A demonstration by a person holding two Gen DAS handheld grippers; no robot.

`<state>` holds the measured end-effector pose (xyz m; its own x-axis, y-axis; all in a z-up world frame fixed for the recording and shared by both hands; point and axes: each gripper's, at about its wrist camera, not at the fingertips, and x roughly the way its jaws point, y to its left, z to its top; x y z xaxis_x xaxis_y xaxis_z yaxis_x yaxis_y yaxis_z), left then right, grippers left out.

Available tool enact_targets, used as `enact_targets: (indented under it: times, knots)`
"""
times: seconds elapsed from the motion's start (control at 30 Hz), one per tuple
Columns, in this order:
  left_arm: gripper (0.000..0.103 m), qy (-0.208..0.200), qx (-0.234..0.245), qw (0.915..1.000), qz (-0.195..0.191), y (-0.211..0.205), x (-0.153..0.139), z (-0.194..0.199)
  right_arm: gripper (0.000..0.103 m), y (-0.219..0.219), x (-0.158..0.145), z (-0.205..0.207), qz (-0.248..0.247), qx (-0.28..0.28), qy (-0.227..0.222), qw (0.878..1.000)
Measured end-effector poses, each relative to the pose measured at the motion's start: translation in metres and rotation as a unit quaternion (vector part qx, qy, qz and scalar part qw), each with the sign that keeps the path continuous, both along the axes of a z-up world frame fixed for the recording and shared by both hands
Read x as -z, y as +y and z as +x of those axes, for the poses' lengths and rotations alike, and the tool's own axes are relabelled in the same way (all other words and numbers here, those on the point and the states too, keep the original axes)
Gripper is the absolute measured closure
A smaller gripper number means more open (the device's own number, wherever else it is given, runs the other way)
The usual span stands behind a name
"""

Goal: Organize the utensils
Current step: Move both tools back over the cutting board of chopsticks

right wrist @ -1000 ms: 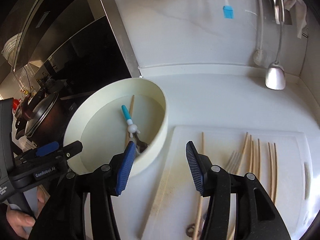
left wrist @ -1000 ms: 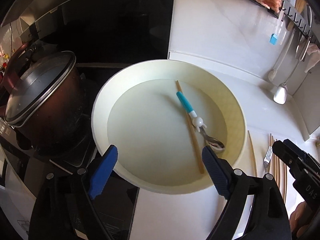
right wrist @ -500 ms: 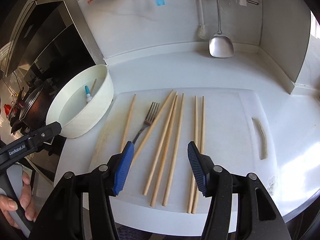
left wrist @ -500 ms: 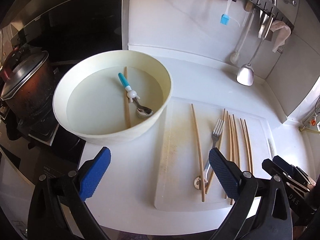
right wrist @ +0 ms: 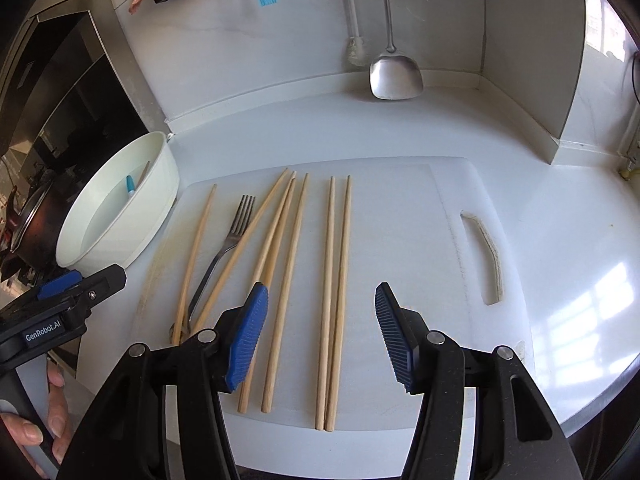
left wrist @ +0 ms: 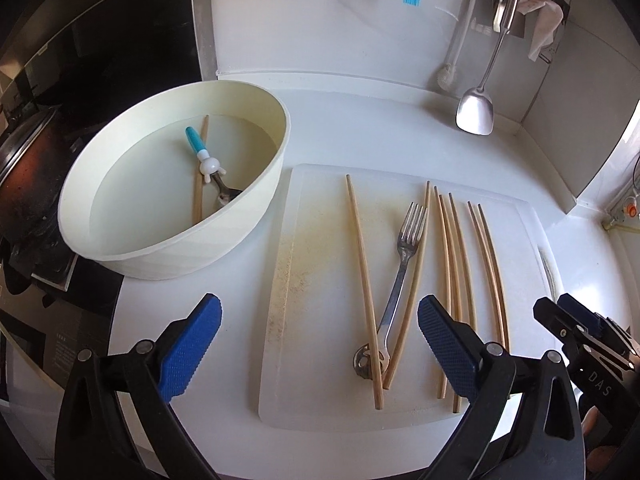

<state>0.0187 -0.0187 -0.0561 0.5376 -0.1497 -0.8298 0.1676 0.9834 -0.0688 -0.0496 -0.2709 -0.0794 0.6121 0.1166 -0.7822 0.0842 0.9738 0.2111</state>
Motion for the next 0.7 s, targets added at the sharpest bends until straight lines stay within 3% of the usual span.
enact_targets:
  times: [0.17,0.7]
  knots:
    - [0.006,0.006,0.012,0.9998,-0.016,-0.005,0.019,0.009,0.049,-0.004,0.008,0.008,-0.014,0.022,-0.003,1.000]
    - [0.006,-0.004,-0.031,0.9994,0.013,-0.015,0.048,0.034,0.049,-0.017,0.048,0.047,-0.041,0.024,0.015,0.999]
